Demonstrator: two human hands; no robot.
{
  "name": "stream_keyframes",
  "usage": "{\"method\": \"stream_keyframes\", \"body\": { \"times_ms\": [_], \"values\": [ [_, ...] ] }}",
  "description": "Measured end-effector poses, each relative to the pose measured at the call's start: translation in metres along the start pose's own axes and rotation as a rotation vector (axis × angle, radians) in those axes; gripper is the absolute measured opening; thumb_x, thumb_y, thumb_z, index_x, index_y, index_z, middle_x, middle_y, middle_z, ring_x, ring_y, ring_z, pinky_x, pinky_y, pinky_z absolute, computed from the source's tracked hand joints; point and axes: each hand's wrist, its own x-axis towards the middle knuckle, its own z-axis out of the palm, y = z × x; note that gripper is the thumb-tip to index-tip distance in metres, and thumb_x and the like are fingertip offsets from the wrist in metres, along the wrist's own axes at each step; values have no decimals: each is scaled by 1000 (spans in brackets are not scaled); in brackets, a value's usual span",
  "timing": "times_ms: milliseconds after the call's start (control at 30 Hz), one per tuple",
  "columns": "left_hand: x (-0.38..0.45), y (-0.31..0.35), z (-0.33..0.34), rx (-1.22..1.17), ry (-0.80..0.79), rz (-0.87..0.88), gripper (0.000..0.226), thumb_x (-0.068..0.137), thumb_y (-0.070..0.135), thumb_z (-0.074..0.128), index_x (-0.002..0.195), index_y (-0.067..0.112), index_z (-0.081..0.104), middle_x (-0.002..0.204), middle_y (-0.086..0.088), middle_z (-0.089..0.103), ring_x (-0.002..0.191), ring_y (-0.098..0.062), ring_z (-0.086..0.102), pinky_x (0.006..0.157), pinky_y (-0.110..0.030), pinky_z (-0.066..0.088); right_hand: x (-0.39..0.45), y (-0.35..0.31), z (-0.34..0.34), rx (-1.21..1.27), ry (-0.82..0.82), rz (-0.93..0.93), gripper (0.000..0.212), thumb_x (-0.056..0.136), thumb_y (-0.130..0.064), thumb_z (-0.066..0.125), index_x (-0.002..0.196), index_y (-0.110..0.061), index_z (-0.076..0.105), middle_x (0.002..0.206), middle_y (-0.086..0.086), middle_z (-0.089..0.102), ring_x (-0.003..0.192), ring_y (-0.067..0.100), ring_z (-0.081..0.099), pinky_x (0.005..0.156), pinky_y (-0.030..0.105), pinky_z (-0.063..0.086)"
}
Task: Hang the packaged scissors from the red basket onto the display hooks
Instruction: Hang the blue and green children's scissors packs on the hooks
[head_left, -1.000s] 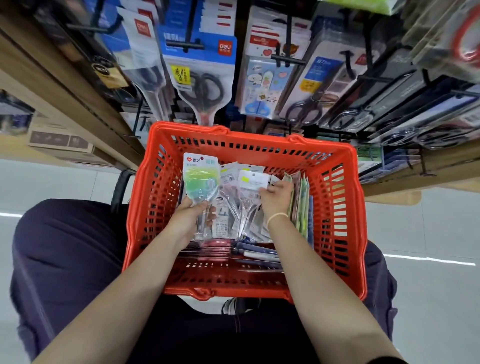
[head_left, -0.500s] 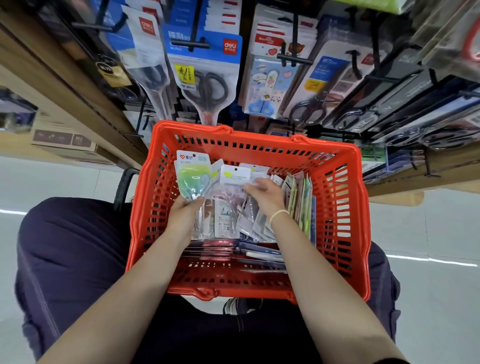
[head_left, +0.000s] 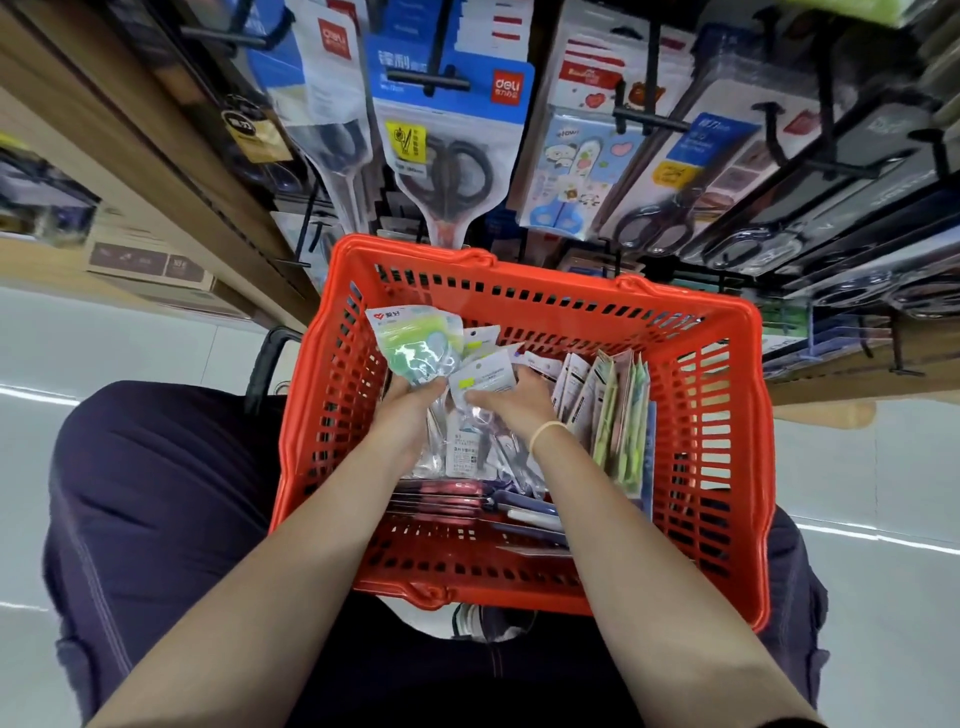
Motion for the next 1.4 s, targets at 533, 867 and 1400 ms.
{"method": "stream_keyframes", "body": {
  "times_ms": [533, 867, 1400],
  "values": [
    [-42, 21, 10, 89, -178, 41, 18, 103, 6, 56, 116, 19, 58, 112, -8, 75, 100, -29, 72, 99, -53, 53, -41, 4, -28, 504, -27, 28, 101, 50, -57, 97, 134, -15, 60, 130, 1, 69, 120, 18, 64, 101, 36, 48],
    [-125, 68, 28, -30, -290, 258, 18, 105, 26, 56, 122, 23, 61, 89, 0, 76, 71, -18, 69, 73, -37, 56, -126, -63, -70, 758, 63, -198, 32, 77, -36, 87, 105, -25, 74, 134, 14, 63, 78, 21, 64, 93, 46, 57],
    [-249, 122, 64, -90, -505, 570, 40, 90, 35, 73, 118, 8, 65, 89, -5, 62, 67, -13, 50, 49, -20, 38, -254, -172, -63, 759, 189, -712, 27, 94, -29, 70, 118, -16, 68, 116, 3, 75, 111, 24, 70, 102, 50, 53]
  ]
}}
